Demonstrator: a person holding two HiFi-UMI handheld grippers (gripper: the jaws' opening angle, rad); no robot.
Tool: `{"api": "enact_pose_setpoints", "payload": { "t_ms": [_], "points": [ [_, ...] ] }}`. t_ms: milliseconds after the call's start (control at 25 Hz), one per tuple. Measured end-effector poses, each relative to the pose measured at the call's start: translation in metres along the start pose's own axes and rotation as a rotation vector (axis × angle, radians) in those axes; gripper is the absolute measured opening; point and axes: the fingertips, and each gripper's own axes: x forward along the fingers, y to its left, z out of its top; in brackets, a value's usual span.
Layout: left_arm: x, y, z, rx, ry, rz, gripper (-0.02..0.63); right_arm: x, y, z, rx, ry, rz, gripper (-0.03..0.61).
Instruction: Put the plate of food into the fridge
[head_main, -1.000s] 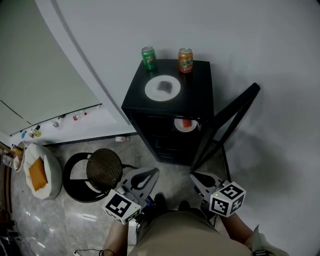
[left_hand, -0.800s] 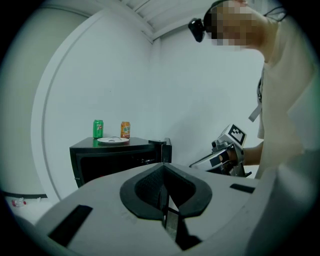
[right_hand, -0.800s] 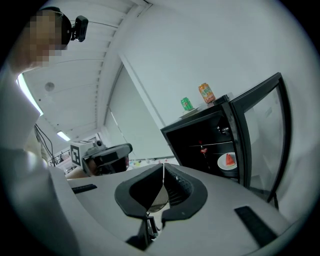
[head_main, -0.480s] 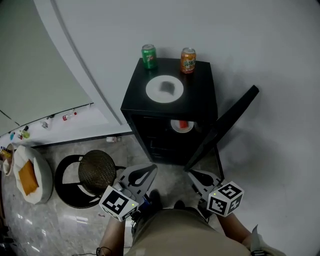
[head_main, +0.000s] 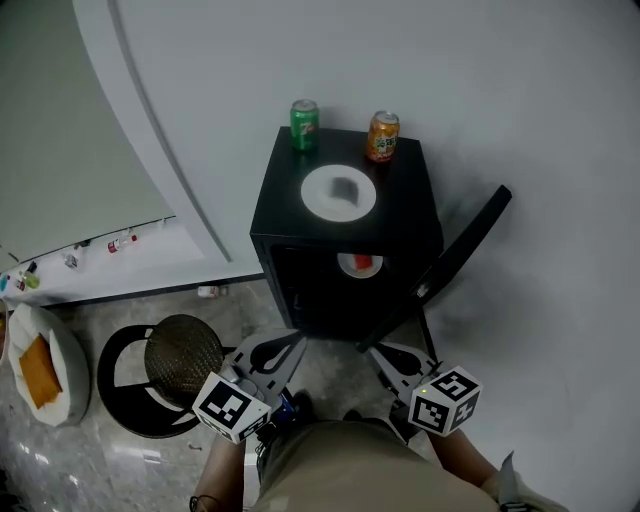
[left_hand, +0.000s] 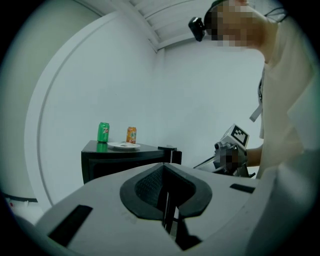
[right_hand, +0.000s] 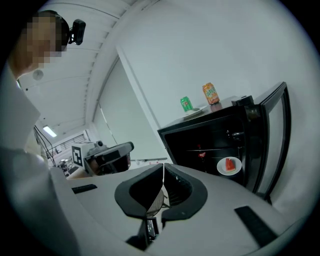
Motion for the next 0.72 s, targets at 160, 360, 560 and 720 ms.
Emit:
{"api": "enact_pose_setpoints", "payload": {
  "t_ms": [160, 360, 560, 720],
  "points": [
    [-0.009, 0.018, 0.003, -0.017, -0.029, -0.013, 0.009, 0.012, 0.009, 0.004, -0.004, -0.004, -0.025, 0.021],
    [-0.018, 0.035, 0.000, -0.030, -0.033, -0.038, 0.009, 0.031, 0.021, 0.005, 0.004, 0.000, -0.049, 0.021],
    [-0.027, 0.050, -0.005, -0.036, -0.042, -0.066, 0.009, 0.048, 0.034, 0.002, -0.001, 0.016, -0.071, 0.021],
    [-0.031, 0.063, -0.007, -0.045, -0.045, -0.082, 0.009, 0.056, 0.041, 0.002, -0.005, 0.011, -0.089, 0.021]
  ]
}}
